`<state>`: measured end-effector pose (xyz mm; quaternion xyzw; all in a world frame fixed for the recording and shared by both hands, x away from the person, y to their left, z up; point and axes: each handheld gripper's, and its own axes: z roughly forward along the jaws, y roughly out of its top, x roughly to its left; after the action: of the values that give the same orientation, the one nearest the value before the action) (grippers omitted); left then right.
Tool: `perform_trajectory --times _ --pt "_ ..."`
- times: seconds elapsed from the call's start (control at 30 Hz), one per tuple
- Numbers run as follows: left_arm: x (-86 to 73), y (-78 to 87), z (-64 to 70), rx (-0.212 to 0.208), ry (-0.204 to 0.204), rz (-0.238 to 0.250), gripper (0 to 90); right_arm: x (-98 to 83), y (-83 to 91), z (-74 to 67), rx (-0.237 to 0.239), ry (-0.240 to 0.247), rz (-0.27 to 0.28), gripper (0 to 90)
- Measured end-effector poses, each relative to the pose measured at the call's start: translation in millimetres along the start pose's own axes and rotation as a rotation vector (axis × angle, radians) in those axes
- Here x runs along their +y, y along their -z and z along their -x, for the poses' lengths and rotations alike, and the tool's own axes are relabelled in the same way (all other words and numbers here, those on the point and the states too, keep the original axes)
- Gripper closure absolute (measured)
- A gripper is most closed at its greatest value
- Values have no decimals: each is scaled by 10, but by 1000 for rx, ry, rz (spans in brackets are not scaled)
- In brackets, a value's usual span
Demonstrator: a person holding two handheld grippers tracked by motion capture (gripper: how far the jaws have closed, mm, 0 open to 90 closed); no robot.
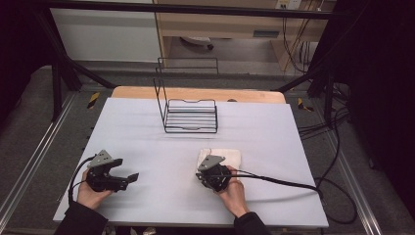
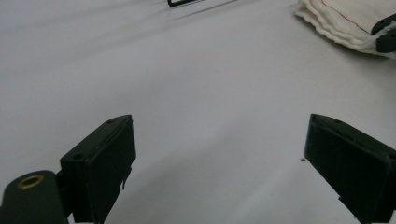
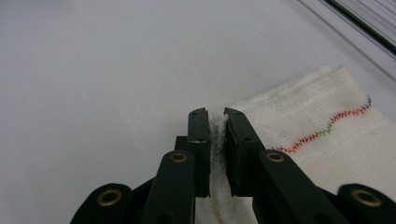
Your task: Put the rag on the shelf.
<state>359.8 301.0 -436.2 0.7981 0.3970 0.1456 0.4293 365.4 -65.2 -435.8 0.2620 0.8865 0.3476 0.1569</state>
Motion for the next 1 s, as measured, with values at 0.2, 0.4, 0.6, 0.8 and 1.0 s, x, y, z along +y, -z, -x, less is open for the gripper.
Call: perform_trajectory --times 0.2,0.4,0.6,0.8,1.0 --pt "3 -1 9 -1 -1 0 85 -39 141 -67 89 10 -2 815" --pt "13 -8 31 -1 -4 -7 85 -159 213 -27 160 -54 13 793" --pt "61 -8 87 -9 2 1 83 -146 280 45 187 -102 80 638" --pt "204 -40 203 -29 -18 7 79 -231 543 321 70 -190 164 345" --pt "427 -199 370 -51 -39 -1 79 -523 717 591 -24 -278 151 166"
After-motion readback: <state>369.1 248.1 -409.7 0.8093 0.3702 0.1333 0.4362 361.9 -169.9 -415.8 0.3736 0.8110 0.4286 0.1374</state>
